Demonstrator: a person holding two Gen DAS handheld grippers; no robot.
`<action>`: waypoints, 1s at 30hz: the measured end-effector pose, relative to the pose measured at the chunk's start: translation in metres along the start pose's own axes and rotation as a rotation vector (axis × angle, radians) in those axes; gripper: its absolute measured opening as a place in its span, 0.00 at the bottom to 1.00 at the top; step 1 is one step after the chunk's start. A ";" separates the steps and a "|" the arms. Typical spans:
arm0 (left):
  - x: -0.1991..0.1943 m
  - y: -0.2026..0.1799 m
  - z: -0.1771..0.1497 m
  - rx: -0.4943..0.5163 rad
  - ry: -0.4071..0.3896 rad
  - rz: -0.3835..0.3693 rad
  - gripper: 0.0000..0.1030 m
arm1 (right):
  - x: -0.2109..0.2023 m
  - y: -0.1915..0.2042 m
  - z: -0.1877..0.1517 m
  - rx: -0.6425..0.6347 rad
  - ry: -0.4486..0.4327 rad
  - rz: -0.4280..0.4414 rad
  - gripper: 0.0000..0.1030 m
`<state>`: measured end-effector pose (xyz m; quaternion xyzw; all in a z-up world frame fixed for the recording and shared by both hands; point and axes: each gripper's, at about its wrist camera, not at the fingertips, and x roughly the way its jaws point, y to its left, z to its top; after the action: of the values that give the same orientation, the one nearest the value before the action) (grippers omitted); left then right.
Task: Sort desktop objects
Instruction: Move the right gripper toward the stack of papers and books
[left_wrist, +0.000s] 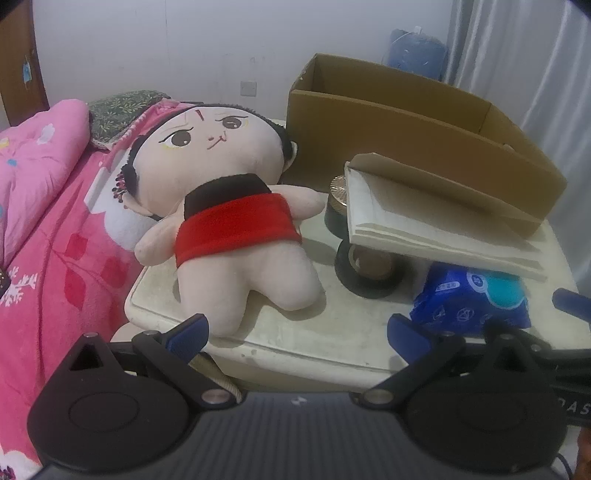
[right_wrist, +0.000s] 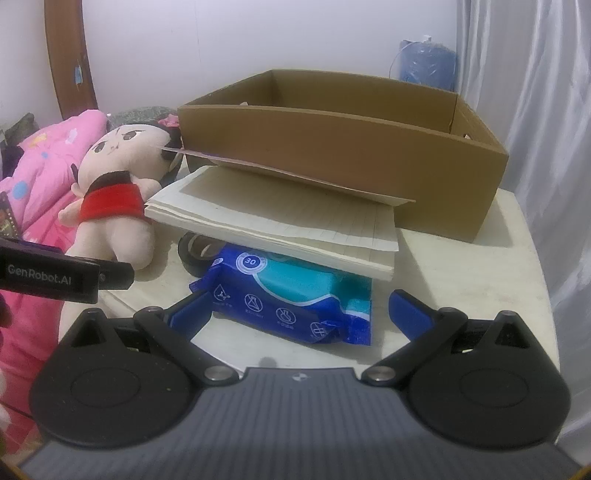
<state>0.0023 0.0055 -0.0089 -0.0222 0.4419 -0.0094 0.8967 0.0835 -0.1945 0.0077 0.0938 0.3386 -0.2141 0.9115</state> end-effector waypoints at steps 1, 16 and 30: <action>0.000 0.000 0.000 0.000 0.000 0.001 1.00 | 0.000 0.000 0.000 -0.001 0.000 -0.001 0.99; 0.003 0.001 -0.001 -0.001 0.004 0.021 1.00 | 0.003 0.003 -0.001 -0.012 -0.001 -0.015 0.99; 0.002 0.000 -0.001 -0.001 0.004 0.026 1.00 | 0.002 0.000 -0.001 0.001 -0.011 -0.016 0.99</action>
<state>0.0031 0.0058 -0.0109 -0.0170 0.4438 0.0025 0.8959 0.0844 -0.1953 0.0060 0.0905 0.3341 -0.2220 0.9116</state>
